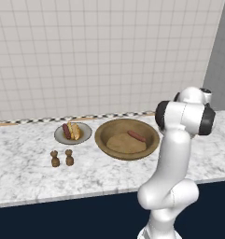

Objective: Place one bun and one sausage from the bowl on each plate.

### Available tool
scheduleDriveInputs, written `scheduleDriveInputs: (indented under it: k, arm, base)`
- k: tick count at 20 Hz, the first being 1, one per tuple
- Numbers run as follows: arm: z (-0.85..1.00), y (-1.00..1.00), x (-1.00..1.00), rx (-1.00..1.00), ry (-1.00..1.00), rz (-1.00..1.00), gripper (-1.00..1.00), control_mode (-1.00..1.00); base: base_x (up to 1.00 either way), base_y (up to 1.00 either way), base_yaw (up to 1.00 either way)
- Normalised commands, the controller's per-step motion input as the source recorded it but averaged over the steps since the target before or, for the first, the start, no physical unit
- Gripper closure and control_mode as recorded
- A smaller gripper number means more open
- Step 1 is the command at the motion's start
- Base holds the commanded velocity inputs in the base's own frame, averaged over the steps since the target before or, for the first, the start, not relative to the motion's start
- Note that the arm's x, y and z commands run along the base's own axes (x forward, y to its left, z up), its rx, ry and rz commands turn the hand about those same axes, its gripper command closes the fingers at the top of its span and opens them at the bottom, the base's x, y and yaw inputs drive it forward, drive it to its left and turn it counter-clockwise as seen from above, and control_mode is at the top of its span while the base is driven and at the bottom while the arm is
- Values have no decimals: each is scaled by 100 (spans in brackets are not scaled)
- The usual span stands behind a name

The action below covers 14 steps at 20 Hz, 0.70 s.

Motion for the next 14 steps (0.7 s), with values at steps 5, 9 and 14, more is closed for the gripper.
scheduleDriveInputs:
  k: [5, 9, 14]
  arm:
    - [-37, -4, 36, 0, 7, 5, 100, -100]
    - [-32, -2, 48, 0, 0, 1, 100, -100]
    - [-34, -7, 36, 0, 0, 0, 100, -100]
  base:
    - [0, 0, 0]
    - [0, 0, 0]
    - [0, 0, 0]
